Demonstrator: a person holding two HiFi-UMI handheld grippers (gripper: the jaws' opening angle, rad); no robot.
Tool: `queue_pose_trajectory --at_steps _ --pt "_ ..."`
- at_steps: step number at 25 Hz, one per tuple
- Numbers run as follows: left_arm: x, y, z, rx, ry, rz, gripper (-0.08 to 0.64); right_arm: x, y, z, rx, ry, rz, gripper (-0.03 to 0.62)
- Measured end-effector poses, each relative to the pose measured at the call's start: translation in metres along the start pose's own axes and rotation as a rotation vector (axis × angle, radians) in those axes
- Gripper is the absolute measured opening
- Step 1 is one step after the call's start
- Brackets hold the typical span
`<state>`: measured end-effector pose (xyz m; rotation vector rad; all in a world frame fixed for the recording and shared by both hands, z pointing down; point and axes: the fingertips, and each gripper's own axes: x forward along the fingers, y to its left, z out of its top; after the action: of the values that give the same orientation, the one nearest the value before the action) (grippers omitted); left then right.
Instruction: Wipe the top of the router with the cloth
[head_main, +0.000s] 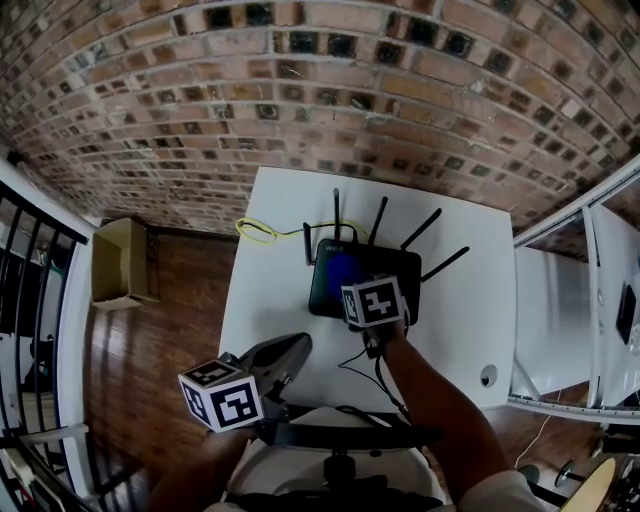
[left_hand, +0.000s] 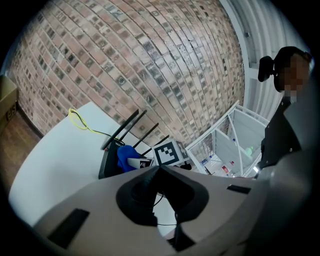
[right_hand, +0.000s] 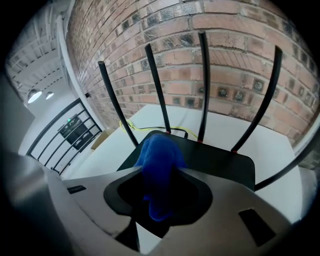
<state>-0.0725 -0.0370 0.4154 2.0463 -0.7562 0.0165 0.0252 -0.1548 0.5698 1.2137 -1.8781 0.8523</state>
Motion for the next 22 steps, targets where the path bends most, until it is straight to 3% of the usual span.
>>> queue_pose_trajectory --at_steps 16,22 --pt "0.024 -0.016 -0.010 0.008 0.070 -0.050 0.025 -0.040 -0.108 -0.039 0.087 0.013 -0.186 0.135" --pt "0.023 -0.016 -0.012 0.007 0.076 -0.062 0.025 -0.055 -0.138 -0.054 0.076 0.033 -0.289 0.135"
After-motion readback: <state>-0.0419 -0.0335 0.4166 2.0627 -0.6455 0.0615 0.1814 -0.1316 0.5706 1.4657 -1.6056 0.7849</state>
